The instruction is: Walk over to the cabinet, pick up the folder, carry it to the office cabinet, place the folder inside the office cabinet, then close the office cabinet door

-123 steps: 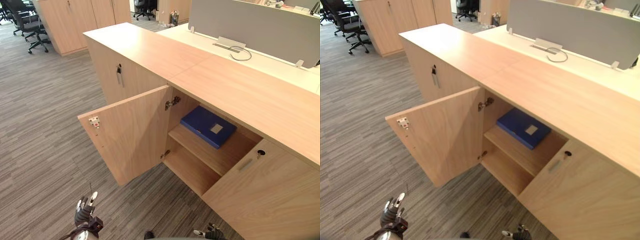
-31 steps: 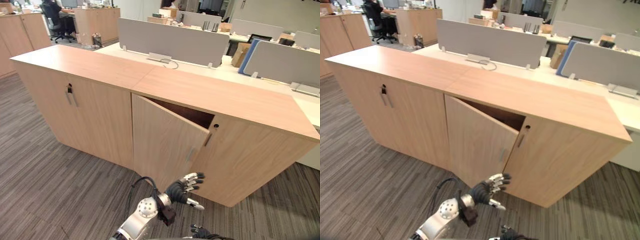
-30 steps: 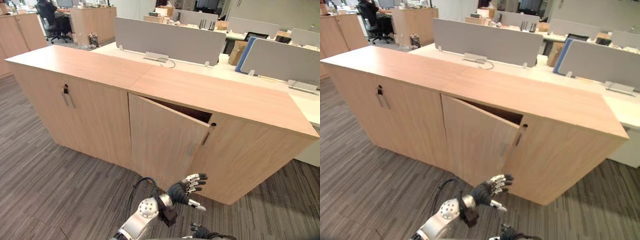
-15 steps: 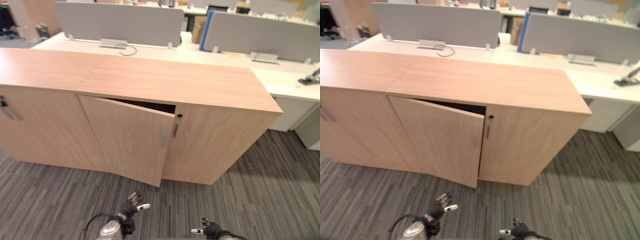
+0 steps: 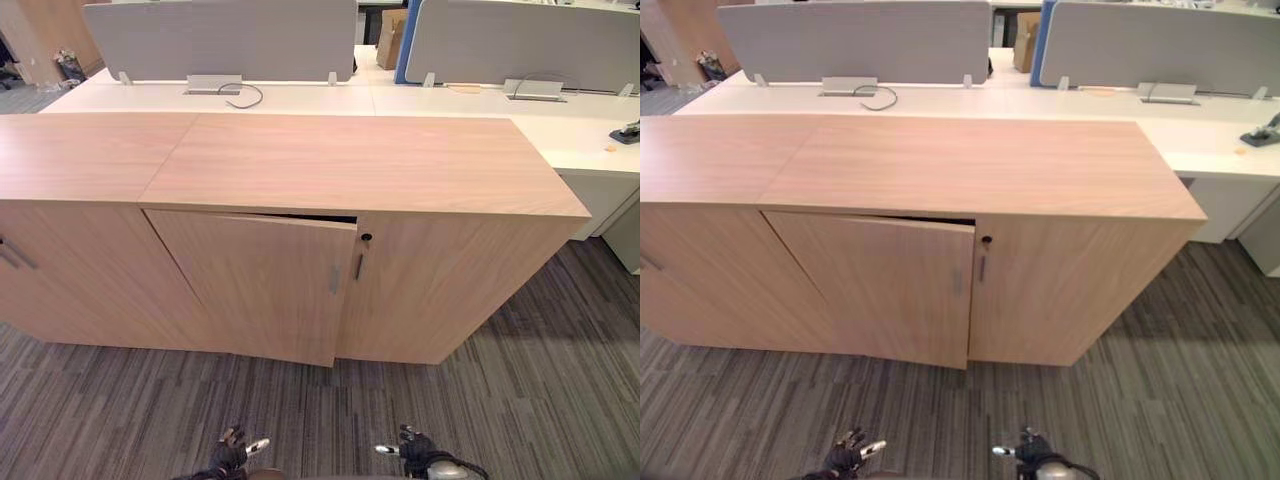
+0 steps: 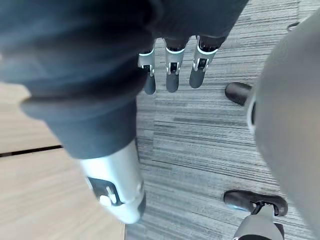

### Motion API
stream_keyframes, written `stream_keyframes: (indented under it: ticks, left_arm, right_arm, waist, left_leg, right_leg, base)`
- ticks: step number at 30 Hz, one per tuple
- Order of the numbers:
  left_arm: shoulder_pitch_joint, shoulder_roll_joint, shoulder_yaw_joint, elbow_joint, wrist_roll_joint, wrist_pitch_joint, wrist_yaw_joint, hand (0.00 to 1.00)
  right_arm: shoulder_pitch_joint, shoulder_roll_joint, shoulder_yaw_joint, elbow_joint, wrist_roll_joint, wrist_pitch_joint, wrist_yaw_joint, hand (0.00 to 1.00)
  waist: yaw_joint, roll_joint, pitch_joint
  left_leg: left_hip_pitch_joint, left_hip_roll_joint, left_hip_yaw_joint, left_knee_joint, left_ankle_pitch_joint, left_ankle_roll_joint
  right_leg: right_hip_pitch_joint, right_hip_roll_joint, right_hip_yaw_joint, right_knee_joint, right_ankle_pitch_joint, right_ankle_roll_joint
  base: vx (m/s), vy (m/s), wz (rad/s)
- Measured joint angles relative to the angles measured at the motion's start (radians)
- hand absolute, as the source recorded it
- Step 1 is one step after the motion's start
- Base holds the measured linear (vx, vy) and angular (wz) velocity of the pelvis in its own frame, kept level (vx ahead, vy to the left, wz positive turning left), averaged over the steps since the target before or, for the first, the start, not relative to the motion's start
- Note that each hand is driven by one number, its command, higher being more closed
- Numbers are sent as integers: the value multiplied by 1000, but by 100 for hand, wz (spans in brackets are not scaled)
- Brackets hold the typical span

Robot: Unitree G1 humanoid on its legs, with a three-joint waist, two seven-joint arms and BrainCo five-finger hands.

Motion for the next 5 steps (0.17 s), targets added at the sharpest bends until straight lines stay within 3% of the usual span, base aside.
stream_keyframes:
  ticks: [5]
  left_arm:
    - [-1, -18, -1, 3, 72, -16, 15, 0]
  right_arm:
    - [12, 22, 10, -14, 40, -4, -17, 0]
  waist:
    - [5, -8, -13]
  left_leg:
    - [55, -5, 0, -151, 83, -11]
  right_leg:
    - [4, 12, -13, -48, 14, 3]
  base:
    - [29, -82, -1]
